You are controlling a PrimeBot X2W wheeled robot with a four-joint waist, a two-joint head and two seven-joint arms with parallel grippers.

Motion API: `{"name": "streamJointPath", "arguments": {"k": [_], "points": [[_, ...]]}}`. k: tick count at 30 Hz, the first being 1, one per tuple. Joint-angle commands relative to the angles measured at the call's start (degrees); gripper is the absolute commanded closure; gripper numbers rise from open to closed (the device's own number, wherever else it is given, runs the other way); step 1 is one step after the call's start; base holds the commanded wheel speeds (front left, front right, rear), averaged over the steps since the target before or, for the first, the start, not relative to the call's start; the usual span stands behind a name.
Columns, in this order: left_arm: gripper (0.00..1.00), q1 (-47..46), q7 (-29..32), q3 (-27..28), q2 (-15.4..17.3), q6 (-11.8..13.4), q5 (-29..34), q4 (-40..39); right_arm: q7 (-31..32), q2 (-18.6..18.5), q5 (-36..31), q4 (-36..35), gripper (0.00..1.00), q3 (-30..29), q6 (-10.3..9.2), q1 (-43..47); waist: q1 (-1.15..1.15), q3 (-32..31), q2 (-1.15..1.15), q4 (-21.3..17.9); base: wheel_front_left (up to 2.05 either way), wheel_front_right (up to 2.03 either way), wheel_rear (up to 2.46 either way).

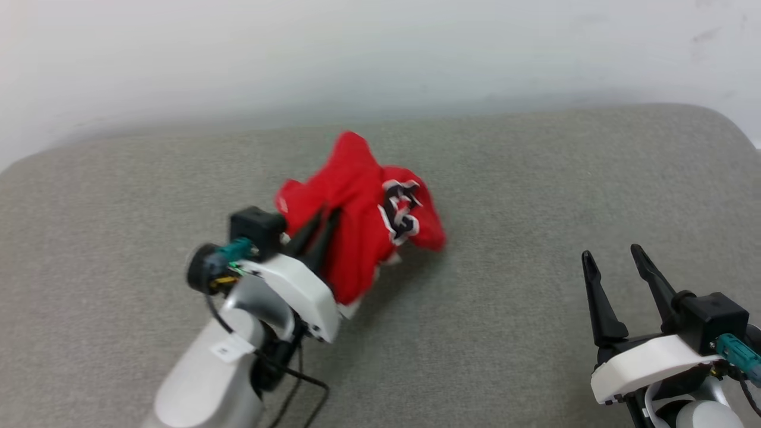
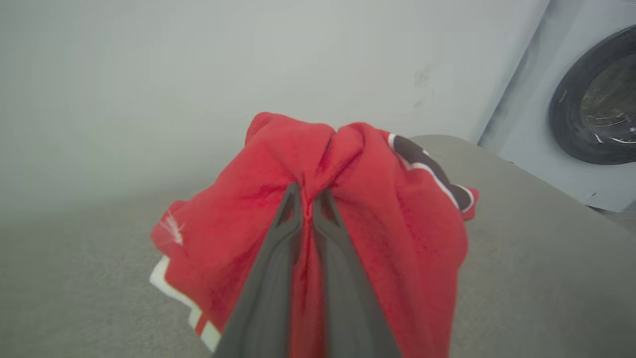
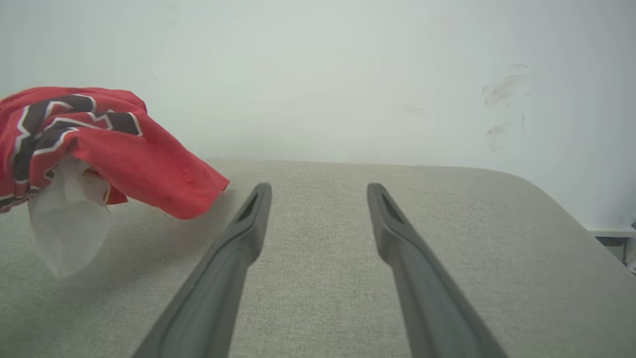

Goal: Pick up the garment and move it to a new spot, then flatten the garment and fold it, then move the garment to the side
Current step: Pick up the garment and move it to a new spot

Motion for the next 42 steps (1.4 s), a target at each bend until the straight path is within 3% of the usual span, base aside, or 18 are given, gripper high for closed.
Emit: {"name": "streamJointPath", "arguments": {"k": [1,10,11,12,13,21,29,33,42], "points": [[1.0,1.27,0.58,-1.19,-0.77,-0.38,-0.01,0.17,-0.25,-0.03,0.46,-0.02,0.0,-0.08,-0.04,0.13,0.01,1.56,0.0,-1.92,0.0,0.0,0.0],[1.0,6.27,4.84,-10.94,-3.48,-3.18,0.48,4.14,-1.11,-0.02,1.06,0.1,0.0,-0.79,-0.04,-0.9,0.01,4.73,0.0,-3.6,0.0,0.0,0.0],[0.65,6.78,5.04,-12.17,-3.58,-3.45,0.39,4.25,-1.07,-0.02,1.04,0.18,0.0,-0.82,-0.04,-0.93,0.01,4.82,0.0,-3.47,0.0,0.0,0.0],[0.23,6.85,4.97,-13.14,-3.53,-3.69,0.57,4.19,-1.09,-0.01,0.99,0.18,0.0,-0.81,-0.03,-1.03,0.01,4.97,0.0,-3.28,0.0,0.0,0.0],[0.0,6.9,4.82,-14.0,-3.38,-3.88,0.88,4.21,-1.08,-0.02,0.89,0.22,0.0,-0.93,-0.04,-1.19,0.01,5.04,0.0,-3.01,0.0,0.0,0.0],[0.0,5.33,-2.86,-12.22,-2.99,-2.88,1.07,1.55,-0.66,-0.02,0.38,0.43,0.0,-1.6,-0.04,-1.03,0.01,3.07,0.0,-0.13,0.0,0.0,0.0],[0.0,6.32,-9.15,-6.08,-1.64,2.4,1.0,-1.54,0.39,-0.03,0.15,0.33,0.0,-2.37,-0.03,0.47,0.01,-0.7,0.0,2.55,0.0,0.0,0.0],[0.0,8.08,-10.3,-2.12,-0.64,5.49,0.7,-2.85,0.86,-0.02,0.36,0.16,0.0,-2.55,-0.04,1.61,0.01,-1.98,0.0,3.61,0.0,0.0,0.0],[0.0,14.05,-10.88,7.03,2.44,9.59,0.62,-6.96,1.6,-0.03,0.95,-0.2,0.0,-2.73,-0.03,3.86,0.01,-3.33,0.0,4.38,0.0,0.0,0.0]]}}
